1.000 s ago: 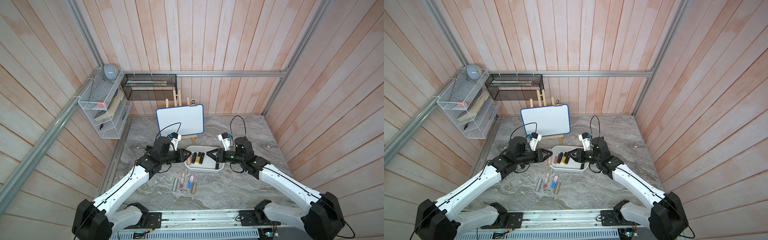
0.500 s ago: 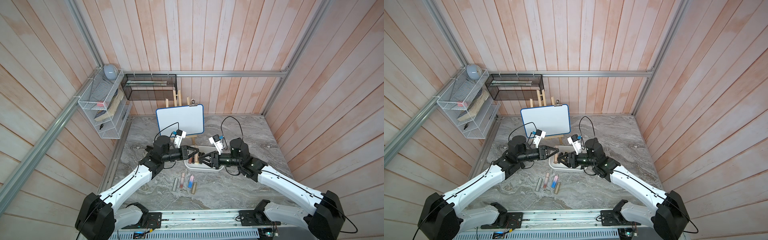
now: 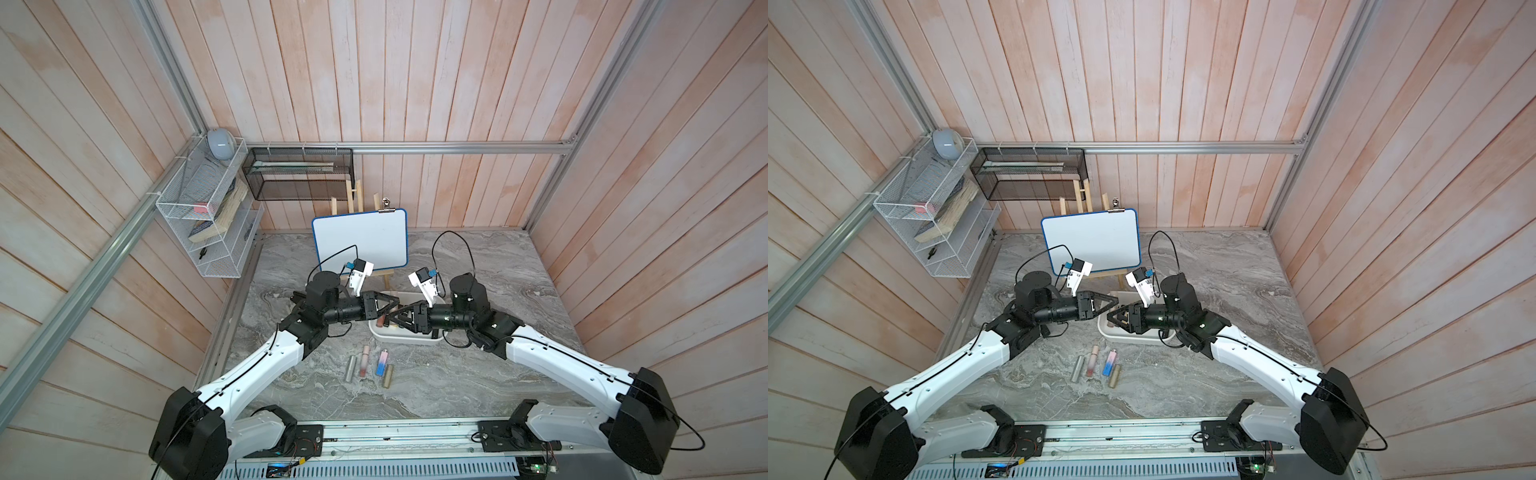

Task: Put the lipstick into the storage box
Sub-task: Pick up the lipstick at the center of the board.

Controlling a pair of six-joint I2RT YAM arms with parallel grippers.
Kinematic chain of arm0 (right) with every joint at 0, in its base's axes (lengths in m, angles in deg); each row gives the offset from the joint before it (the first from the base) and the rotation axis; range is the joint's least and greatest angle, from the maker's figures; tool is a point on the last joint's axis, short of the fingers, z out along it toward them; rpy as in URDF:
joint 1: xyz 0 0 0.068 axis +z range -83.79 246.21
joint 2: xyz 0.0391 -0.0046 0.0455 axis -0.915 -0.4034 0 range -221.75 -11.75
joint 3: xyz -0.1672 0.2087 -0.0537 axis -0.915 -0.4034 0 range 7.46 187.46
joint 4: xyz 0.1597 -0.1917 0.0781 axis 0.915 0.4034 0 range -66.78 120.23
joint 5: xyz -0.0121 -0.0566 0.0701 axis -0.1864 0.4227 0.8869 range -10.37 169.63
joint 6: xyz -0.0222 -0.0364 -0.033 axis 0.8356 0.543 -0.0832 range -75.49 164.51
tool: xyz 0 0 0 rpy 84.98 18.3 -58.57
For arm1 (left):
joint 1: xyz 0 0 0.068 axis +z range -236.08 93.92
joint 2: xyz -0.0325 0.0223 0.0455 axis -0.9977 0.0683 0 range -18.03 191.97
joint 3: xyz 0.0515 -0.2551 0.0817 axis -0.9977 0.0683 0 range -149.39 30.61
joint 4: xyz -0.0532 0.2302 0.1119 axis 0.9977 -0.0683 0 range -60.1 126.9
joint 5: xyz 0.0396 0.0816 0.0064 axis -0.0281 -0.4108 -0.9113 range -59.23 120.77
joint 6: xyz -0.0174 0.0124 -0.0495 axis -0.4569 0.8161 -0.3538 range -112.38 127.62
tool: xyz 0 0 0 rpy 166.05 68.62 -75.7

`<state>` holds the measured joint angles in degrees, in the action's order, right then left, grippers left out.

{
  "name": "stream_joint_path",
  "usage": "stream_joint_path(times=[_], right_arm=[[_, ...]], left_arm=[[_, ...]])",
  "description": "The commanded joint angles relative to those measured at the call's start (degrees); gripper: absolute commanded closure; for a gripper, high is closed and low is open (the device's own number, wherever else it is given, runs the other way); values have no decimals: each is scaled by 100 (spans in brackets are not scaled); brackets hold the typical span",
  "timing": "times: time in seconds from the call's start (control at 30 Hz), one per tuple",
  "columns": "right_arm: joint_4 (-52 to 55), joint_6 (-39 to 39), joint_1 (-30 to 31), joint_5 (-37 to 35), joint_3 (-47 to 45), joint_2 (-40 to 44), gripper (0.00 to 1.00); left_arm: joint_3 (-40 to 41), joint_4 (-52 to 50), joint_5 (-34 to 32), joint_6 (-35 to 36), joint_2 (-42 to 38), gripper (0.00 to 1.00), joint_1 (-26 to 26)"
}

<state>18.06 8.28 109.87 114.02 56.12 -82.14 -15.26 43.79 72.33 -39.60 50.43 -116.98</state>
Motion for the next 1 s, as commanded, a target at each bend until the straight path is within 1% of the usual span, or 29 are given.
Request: stream_joint_path(times=[0.0,0.07,0.13,0.17,0.3,0.43,0.47,0.53,0.57,0.7,0.77,0.83,0.97], right_arm=[[-236,-73,37,-89,176,-54,67],[-280,-103,36,-97,170,-73,75],[-305,-126,37,-99,163,-71,80],[-317,-135,36,-99,161,-77,80],[-336,-151,37,-151,148,-31,82],[-295,-213,37,-321,126,26,82],[-223,-230,22,-445,134,48,82],[-53,-316,-40,-706,130,69,82],[53,-380,-124,-811,119,84,82],[393,-711,-611,-1157,-98,248,82],[579,-736,-840,-1320,-218,384,82],[836,-649,-1036,-1450,-269,477,82],[1493,-291,-1132,-1912,-170,458,81]], left_arm=[[78,144,102,10,-97,75,-31],[69,133,112,33,-97,75,-31],[58,124,130,68,-91,75,-30],[52,125,141,79,-93,72,-31],[58,76,155,143,-95,61,-31],[67,1,152,202,-129,43,-31],[65,-17,136,216,-162,40,-31],[73,-54,124,299,-230,29,-31],[87,-79,112,327,-275,0,-31],[95,-404,9,553,-450,0,-31],[103,-676,-103,705,-545,1,-31],[163,-906,-218,831,-673,0,-11],[395,-1131,-506,960,-1007,0,26]])
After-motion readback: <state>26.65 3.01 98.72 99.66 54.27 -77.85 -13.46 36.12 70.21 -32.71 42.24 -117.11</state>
